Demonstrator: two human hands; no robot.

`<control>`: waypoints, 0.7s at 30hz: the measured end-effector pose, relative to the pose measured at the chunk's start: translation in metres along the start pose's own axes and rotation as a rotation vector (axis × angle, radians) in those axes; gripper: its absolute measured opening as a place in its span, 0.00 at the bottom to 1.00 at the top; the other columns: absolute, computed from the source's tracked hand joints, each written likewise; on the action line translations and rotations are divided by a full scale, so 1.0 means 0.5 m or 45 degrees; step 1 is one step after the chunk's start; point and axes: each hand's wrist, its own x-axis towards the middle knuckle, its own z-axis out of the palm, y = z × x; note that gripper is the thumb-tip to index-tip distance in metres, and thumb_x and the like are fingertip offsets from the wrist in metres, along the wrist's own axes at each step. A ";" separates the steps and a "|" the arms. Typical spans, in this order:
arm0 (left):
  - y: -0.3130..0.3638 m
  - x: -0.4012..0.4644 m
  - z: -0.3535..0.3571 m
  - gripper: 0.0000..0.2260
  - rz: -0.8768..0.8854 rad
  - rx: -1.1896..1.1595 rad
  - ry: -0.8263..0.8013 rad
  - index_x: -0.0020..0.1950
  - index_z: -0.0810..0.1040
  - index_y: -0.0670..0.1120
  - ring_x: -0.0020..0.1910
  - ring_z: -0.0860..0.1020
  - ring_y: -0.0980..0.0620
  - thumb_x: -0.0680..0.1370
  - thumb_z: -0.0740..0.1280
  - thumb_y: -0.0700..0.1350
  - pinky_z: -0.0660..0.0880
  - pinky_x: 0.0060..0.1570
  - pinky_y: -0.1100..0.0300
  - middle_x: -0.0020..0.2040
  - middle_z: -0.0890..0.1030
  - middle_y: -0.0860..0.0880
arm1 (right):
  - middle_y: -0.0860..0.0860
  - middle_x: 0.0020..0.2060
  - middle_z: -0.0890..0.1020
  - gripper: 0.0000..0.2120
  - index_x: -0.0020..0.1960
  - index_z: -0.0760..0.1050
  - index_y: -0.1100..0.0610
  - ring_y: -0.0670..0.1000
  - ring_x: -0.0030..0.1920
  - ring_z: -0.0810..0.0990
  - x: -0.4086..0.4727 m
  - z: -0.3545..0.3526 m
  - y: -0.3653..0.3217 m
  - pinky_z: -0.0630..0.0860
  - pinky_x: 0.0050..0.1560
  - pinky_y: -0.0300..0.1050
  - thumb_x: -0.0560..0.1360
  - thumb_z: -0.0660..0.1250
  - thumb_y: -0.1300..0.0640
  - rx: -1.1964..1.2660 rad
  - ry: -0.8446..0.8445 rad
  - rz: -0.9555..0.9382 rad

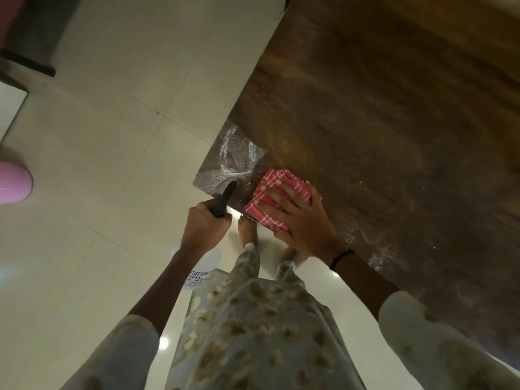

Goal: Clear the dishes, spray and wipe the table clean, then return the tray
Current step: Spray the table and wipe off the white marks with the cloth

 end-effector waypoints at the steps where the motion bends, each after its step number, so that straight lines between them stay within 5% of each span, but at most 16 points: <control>1: 0.007 0.007 -0.009 0.13 0.009 -0.032 0.005 0.29 0.70 0.49 0.24 0.65 0.50 0.71 0.67 0.38 0.63 0.25 0.65 0.24 0.69 0.49 | 0.49 0.74 0.64 0.26 0.74 0.62 0.45 0.55 0.76 0.58 0.018 -0.007 0.012 0.55 0.70 0.68 0.77 0.54 0.40 0.003 0.011 0.030; 8: 0.022 0.055 -0.061 0.11 0.031 -0.295 0.017 0.33 0.72 0.46 0.28 0.68 0.43 0.75 0.67 0.41 0.67 0.30 0.56 0.28 0.70 0.41 | 0.51 0.72 0.67 0.24 0.72 0.65 0.47 0.57 0.74 0.62 0.223 -0.048 0.035 0.53 0.68 0.70 0.78 0.55 0.42 0.062 0.190 0.379; 15: 0.021 0.073 -0.098 0.09 0.039 -0.342 0.011 0.34 0.72 0.40 0.30 0.66 0.44 0.74 0.67 0.38 0.66 0.33 0.54 0.29 0.69 0.40 | 0.50 0.73 0.66 0.24 0.73 0.63 0.45 0.55 0.74 0.62 0.231 -0.021 -0.086 0.56 0.70 0.67 0.80 0.49 0.41 0.061 0.117 0.108; 18: 0.010 0.080 -0.108 0.09 0.033 -0.349 0.027 0.35 0.73 0.40 0.29 0.67 0.43 0.74 0.67 0.40 0.67 0.32 0.54 0.29 0.69 0.40 | 0.50 0.75 0.62 0.27 0.75 0.59 0.45 0.56 0.76 0.58 0.159 -0.012 -0.039 0.57 0.70 0.67 0.78 0.55 0.39 -0.011 0.072 -0.086; 21: 0.001 0.087 -0.118 0.07 0.045 -0.341 0.050 0.40 0.75 0.38 0.28 0.68 0.41 0.75 0.67 0.41 0.69 0.32 0.54 0.29 0.70 0.39 | 0.50 0.75 0.63 0.26 0.74 0.60 0.45 0.56 0.76 0.58 0.161 -0.026 0.018 0.58 0.70 0.67 0.78 0.55 0.40 -0.021 0.085 0.010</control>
